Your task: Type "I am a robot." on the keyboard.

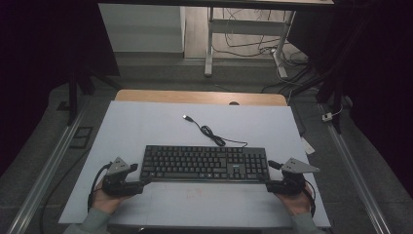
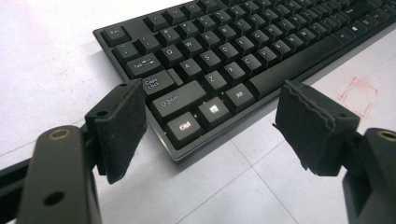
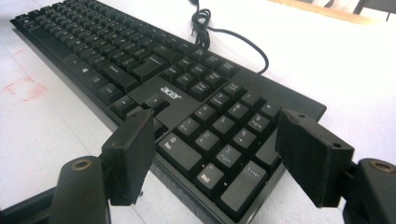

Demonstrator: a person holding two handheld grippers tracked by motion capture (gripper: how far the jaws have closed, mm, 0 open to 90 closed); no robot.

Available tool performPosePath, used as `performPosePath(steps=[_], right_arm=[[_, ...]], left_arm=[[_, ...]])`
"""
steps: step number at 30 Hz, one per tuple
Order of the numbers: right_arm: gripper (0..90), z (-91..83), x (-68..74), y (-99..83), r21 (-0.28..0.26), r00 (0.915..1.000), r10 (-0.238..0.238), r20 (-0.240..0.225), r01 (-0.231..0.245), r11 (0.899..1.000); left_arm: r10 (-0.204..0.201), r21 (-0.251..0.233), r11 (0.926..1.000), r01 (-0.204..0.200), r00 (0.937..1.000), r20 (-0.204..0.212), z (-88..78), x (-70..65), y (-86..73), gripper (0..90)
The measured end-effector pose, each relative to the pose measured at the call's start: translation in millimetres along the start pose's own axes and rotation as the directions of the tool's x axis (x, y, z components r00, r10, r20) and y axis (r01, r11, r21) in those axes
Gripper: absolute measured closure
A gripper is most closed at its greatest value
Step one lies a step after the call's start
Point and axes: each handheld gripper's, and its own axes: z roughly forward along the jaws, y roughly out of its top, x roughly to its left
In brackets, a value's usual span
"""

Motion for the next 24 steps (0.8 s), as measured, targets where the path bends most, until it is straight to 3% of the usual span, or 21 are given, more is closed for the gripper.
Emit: performPosePath(steps=[8, 24], right_arm=[[29.2, 0.1, -2.3, -1.1, -0.004, 0.9999, 0.016, -0.002, -0.016, 1.000], [30.9, 11.4, 2.5, 4.5, 0.006, 0.9995, -0.007, -0.031, 0.007, 1.000]], left_arm=[[-0.001, -0.008, 1.0000, 0.001, 0.9999, -0.012, -1.5, 0.7, -0.1, 25.0], [0.002, -0.010, 1.0000, -0.002, 0.9994, -0.034, 1.9, 0.6, -1.7, 25.3]])
